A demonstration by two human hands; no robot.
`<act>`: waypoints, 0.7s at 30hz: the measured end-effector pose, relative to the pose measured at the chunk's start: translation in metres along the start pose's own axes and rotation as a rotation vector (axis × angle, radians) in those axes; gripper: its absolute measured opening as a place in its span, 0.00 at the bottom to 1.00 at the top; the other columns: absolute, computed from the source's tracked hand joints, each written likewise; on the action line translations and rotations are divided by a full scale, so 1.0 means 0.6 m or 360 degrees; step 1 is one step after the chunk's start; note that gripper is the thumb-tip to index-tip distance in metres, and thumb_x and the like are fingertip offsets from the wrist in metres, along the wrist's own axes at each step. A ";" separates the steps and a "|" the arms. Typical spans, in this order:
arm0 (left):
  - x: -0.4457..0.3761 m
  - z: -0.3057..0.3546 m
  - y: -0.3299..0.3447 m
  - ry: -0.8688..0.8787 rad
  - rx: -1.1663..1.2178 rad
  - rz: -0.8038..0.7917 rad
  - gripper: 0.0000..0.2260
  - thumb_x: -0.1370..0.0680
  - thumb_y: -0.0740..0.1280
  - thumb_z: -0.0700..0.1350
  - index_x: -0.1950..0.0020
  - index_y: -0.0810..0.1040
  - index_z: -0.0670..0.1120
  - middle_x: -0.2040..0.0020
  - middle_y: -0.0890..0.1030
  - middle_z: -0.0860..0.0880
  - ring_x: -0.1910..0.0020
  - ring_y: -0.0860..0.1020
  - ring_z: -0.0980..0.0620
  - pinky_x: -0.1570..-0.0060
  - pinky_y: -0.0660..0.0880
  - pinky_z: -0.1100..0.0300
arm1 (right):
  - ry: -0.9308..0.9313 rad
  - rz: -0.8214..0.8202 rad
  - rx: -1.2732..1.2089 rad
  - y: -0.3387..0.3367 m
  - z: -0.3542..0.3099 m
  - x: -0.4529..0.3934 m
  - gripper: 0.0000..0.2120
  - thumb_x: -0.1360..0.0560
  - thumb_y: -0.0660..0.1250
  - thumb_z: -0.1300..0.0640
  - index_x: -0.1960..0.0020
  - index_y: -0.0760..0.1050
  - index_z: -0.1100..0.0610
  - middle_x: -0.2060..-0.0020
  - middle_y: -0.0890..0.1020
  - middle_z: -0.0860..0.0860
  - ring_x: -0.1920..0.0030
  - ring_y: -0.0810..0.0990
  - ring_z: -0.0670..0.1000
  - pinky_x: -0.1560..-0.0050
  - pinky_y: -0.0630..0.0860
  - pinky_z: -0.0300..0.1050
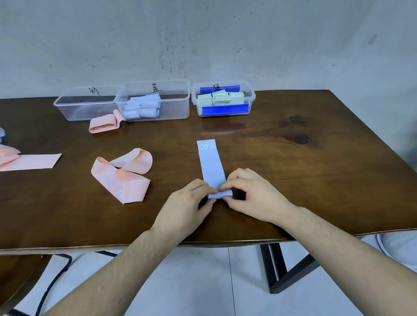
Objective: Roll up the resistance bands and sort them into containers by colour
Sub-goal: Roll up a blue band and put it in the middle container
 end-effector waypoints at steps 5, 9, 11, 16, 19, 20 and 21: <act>-0.005 -0.003 -0.001 -0.0009 -0.0053 0.0051 0.09 0.21 0.69 0.45 0.42 0.82 0.48 0.49 0.78 0.56 0.61 0.73 0.59 0.61 0.69 0.71 | -0.0026 -0.0007 -0.0019 -0.002 0.001 0.002 0.12 0.24 0.72 0.55 0.42 0.81 0.46 0.48 0.77 0.40 0.47 0.74 0.43 0.47 0.70 0.34; -0.009 -0.002 -0.002 -0.0030 -0.0038 0.0039 0.10 0.21 0.69 0.45 0.40 0.81 0.48 0.48 0.77 0.56 0.62 0.72 0.59 0.63 0.67 0.74 | 0.0014 -0.0012 -0.0020 -0.001 0.007 -0.006 0.10 0.23 0.71 0.54 0.42 0.81 0.46 0.50 0.78 0.40 0.49 0.73 0.41 0.51 0.67 0.31; -0.010 -0.001 -0.003 -0.0017 -0.0024 0.0049 0.10 0.21 0.69 0.45 0.40 0.81 0.48 0.47 0.77 0.56 0.62 0.71 0.59 0.63 0.66 0.75 | 0.0031 -0.0011 -0.0029 0.000 0.009 -0.010 0.11 0.23 0.71 0.54 0.41 0.82 0.48 0.50 0.78 0.40 0.51 0.73 0.38 0.52 0.66 0.31; -0.015 -0.007 0.000 -0.0044 -0.0011 0.0049 0.09 0.22 0.70 0.43 0.42 0.82 0.48 0.48 0.78 0.56 0.59 0.69 0.63 0.62 0.65 0.76 | 0.0053 -0.0033 -0.0019 -0.001 0.010 -0.017 0.12 0.23 0.70 0.53 0.39 0.81 0.49 0.50 0.77 0.41 0.50 0.73 0.41 0.51 0.70 0.35; -0.019 -0.011 0.001 -0.0042 -0.0042 0.0063 0.09 0.22 0.70 0.44 0.42 0.82 0.48 0.48 0.79 0.56 0.59 0.69 0.63 0.59 0.66 0.73 | 0.0007 0.0010 -0.0055 -0.002 0.011 -0.015 0.13 0.24 0.72 0.54 0.40 0.80 0.48 0.48 0.76 0.40 0.47 0.75 0.42 0.51 0.70 0.32; -0.019 -0.011 0.001 -0.0038 -0.0047 0.0062 0.09 0.22 0.70 0.44 0.42 0.82 0.48 0.48 0.79 0.56 0.59 0.69 0.63 0.59 0.68 0.71 | 0.0006 0.0013 -0.0055 -0.003 0.012 -0.015 0.12 0.24 0.72 0.55 0.41 0.80 0.48 0.48 0.75 0.39 0.47 0.75 0.41 0.52 0.68 0.30; -0.020 -0.011 0.001 -0.0041 -0.0049 0.0058 0.09 0.22 0.70 0.44 0.41 0.82 0.48 0.48 0.78 0.56 0.60 0.70 0.62 0.59 0.69 0.69 | 0.0008 0.0009 -0.0047 -0.003 0.013 -0.015 0.11 0.24 0.72 0.55 0.42 0.80 0.47 0.48 0.75 0.38 0.47 0.74 0.39 0.52 0.66 0.29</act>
Point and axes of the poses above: each hand's wrist, its own x-axis away from the middle knuckle, its own y-axis out of the palm, z = x × y, the point moved 4 cm from there along -x, towards the middle knuckle
